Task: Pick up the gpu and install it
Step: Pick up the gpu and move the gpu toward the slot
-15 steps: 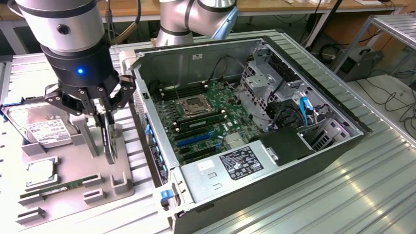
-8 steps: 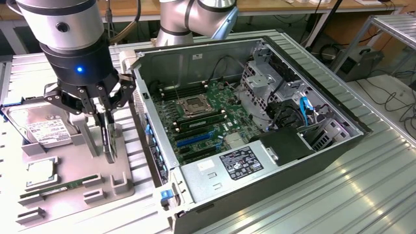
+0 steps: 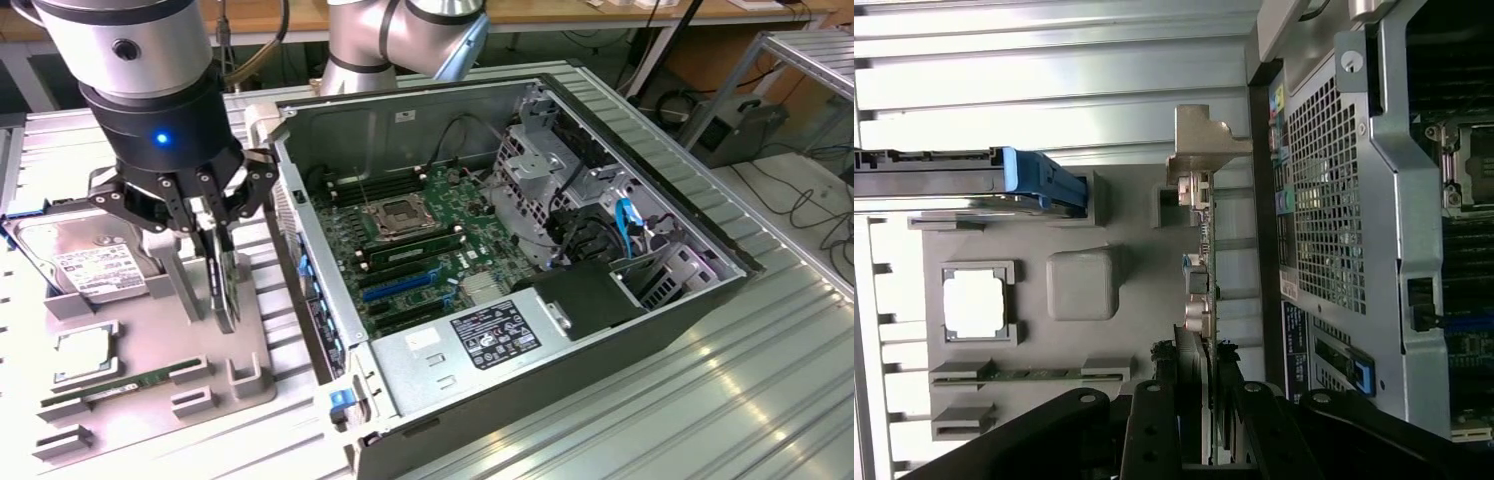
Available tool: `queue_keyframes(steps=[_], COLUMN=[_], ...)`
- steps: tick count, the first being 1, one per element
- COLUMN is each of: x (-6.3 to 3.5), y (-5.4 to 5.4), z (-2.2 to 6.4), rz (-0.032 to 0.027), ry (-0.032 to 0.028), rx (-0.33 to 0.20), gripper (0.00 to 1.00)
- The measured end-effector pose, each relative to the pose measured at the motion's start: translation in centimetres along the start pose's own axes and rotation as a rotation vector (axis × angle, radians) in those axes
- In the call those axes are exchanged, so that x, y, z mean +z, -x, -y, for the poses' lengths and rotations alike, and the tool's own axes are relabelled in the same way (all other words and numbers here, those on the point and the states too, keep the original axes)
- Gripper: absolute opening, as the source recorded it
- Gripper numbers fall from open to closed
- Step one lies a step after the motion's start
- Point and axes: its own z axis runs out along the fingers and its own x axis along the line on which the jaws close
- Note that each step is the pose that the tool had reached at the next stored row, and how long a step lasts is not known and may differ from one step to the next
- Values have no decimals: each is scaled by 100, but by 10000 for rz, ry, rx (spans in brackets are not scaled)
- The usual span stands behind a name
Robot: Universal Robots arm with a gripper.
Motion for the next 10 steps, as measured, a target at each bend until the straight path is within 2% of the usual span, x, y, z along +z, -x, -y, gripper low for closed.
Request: queue_keyframes(steps=[10], x=[-41], y=[1], z=[-2], rz=[2], ry=[1], rx=[0], gripper=[26])
